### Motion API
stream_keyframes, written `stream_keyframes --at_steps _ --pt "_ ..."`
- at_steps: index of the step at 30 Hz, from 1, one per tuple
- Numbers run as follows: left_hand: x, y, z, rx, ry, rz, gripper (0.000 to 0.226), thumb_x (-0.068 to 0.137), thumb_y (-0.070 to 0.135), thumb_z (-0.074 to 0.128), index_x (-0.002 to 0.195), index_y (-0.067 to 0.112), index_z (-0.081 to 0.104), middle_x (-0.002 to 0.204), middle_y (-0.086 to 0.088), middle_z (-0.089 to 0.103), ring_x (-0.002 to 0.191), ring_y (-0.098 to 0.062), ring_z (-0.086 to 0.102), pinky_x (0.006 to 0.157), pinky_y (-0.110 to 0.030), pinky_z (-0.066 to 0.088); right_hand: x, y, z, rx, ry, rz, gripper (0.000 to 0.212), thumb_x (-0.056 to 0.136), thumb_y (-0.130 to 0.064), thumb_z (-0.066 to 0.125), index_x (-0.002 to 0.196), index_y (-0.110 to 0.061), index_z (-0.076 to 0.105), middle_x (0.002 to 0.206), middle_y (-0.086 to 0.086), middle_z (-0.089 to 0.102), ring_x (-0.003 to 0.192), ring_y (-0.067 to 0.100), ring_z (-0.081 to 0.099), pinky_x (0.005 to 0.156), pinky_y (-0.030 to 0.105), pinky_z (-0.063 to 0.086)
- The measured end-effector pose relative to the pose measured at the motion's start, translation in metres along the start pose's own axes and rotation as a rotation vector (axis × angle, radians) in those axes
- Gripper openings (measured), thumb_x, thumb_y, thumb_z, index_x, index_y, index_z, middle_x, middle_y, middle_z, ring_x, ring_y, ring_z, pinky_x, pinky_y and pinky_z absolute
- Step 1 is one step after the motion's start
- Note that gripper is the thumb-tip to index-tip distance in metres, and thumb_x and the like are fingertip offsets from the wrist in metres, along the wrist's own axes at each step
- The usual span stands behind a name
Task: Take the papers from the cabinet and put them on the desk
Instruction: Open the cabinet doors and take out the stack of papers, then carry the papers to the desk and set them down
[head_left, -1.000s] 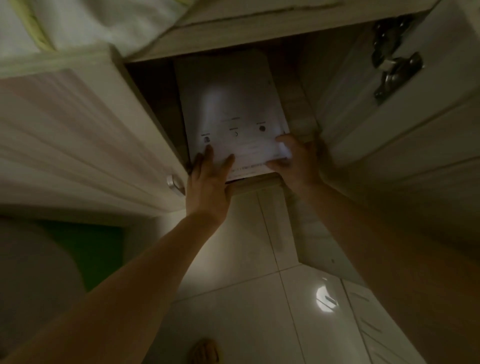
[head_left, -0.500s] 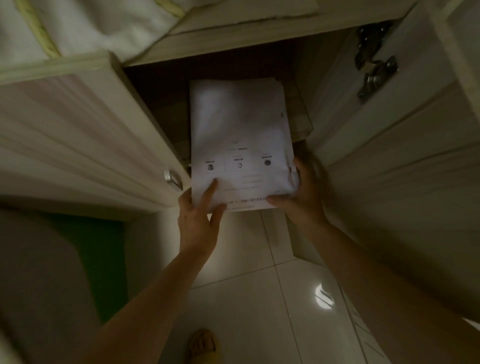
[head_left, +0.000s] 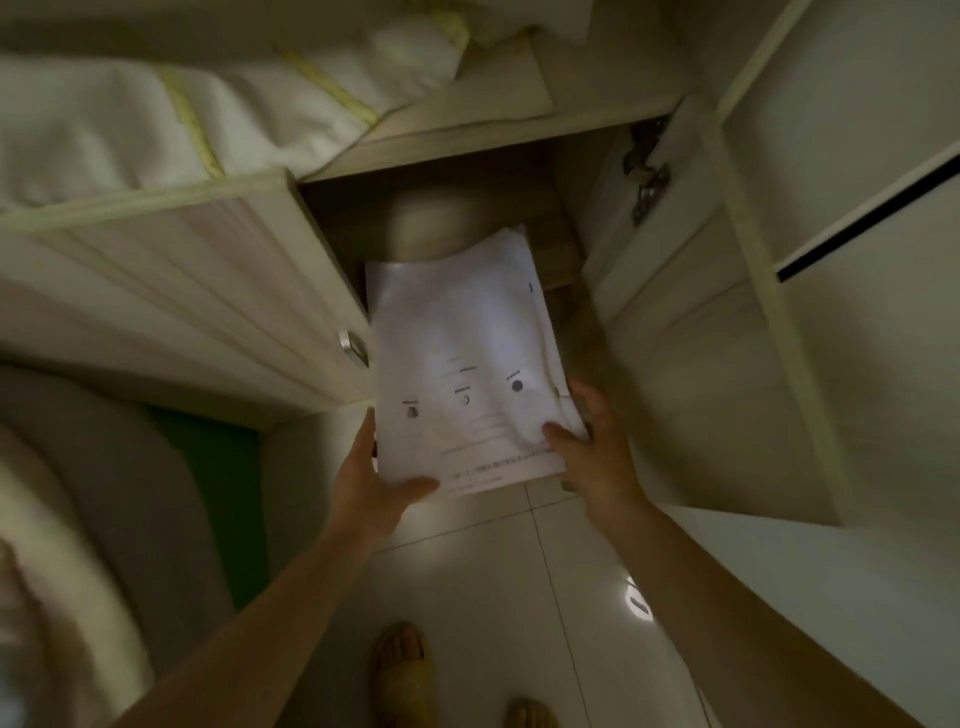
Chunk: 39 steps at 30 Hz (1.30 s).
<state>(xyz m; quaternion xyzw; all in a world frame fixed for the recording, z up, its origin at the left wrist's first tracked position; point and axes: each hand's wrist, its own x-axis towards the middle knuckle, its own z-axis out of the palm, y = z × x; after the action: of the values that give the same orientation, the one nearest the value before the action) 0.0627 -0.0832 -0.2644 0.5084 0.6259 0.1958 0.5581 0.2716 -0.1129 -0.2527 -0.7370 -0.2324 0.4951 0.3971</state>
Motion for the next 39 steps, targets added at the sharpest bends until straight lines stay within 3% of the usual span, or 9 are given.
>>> stream_keyframes --at_steps 3,6,9,16,23,27,31,36,39 --pt "-0.041 0.006 -0.016 -0.102 -0.092 -0.055 0.079 0.073 0.005 0.076 0.136 0.032 0.037 0.121 0.002 0.057 0.114 -0.020 0.054 0.070 -0.022 0.058 -0.044 -0.011 -0.011 0.015 -0.023 0.015 0.052 0.082 -0.001 0.063 0.126 -0.024 0.047 0.102 -0.005 0.061 0.090 0.017 0.062 0.080 0.040 0.055" --pt "-0.085 0.019 -0.032 -0.162 -0.204 -0.100 0.082 0.071 0.008 0.077 0.135 0.039 0.037 0.128 0.003 0.057 0.119 -0.019 0.055 0.085 -0.038 0.058 -0.094 -0.023 -0.027 0.053 -0.064 0.059 0.051 0.080 0.001 0.063 0.122 -0.024 0.049 0.105 0.005 0.065 0.088 0.019 0.065 0.073 0.038 0.056" --pt "-0.128 0.032 -0.039 -0.245 -0.305 -0.190 0.083 0.066 0.007 0.080 0.132 0.039 0.041 0.125 0.001 0.061 0.119 -0.022 0.057 0.093 -0.052 0.053 -0.142 -0.035 -0.045 0.094 -0.090 0.077 0.050 0.076 -0.005 0.066 0.119 -0.026 0.051 0.109 0.007 0.065 0.094 0.027 0.066 0.076 0.047 0.058" --pt "-0.228 0.087 -0.040 -0.592 -0.327 -0.371 0.059 0.079 0.002 0.065 0.126 0.034 0.048 0.123 -0.009 0.061 0.109 -0.034 0.062 0.080 -0.049 0.058 -0.240 -0.074 -0.100 0.160 -0.164 0.053 0.051 0.081 0.000 0.064 0.123 -0.026 0.051 0.112 0.003 0.068 0.093 0.022 0.071 0.076 0.048 0.060" --pt "-0.324 0.153 -0.042 -0.551 -0.281 -0.087 0.061 0.072 0.004 0.064 0.125 0.030 0.049 0.119 -0.014 0.060 0.105 -0.039 0.064 0.071 -0.047 0.060 -0.328 -0.124 -0.156 0.080 -0.219 -0.032 0.054 0.081 -0.007 0.068 0.125 -0.026 0.044 0.116 0.006 0.068 0.092 0.021 0.072 0.076 0.040 0.062" --pt "-0.379 0.194 -0.050 -0.534 -0.179 0.012 0.056 0.074 0.002 0.069 0.119 0.032 0.053 0.109 -0.006 0.068 0.100 -0.031 0.068 0.069 -0.039 0.061 -0.374 -0.155 -0.182 0.027 -0.246 -0.068 0.053 0.077 -0.004 0.072 0.109 -0.036 0.045 0.116 0.006 0.067 0.093 0.021 0.070 0.065 0.027 0.061" --pt "-0.419 0.218 -0.063 -0.493 -0.197 0.055 0.066 0.071 0.004 0.069 0.125 0.037 0.050 0.116 -0.005 0.065 0.106 -0.036 0.064 0.079 -0.055 0.057 -0.411 -0.179 -0.193 0.031 -0.260 -0.061 0.056 0.077 -0.009 0.073 0.114 -0.033 0.038 0.120 0.009 0.063 0.093 0.018 0.067 0.058 0.019 0.058" --pt "-0.465 0.239 -0.082 -0.428 -0.256 0.101 0.074 0.060 0.018 0.079 0.124 0.041 0.050 0.126 -0.004 0.058 0.109 -0.035 0.062 0.084 -0.060 0.054 -0.465 -0.196 -0.200 0.180 -0.205 -0.128 0.048 0.087 -0.010 0.062 0.110 -0.046 0.041 0.123 0.003 0.061 0.105 0.025 0.063 0.087 0.046 0.055" --pt "-0.487 0.242 -0.093 -0.346 -0.303 0.138 0.088 0.045 0.035 0.087 0.124 0.040 0.049 0.123 -0.002 0.060 0.103 -0.030 0.067 0.080 -0.052 0.058 -0.506 -0.184 -0.205 0.203 -0.123 -0.204 0.050 0.088 -0.009 0.060 0.113 -0.049 0.045 0.121 0.002 0.065 0.101 0.028 0.067 0.087 0.055 0.055"
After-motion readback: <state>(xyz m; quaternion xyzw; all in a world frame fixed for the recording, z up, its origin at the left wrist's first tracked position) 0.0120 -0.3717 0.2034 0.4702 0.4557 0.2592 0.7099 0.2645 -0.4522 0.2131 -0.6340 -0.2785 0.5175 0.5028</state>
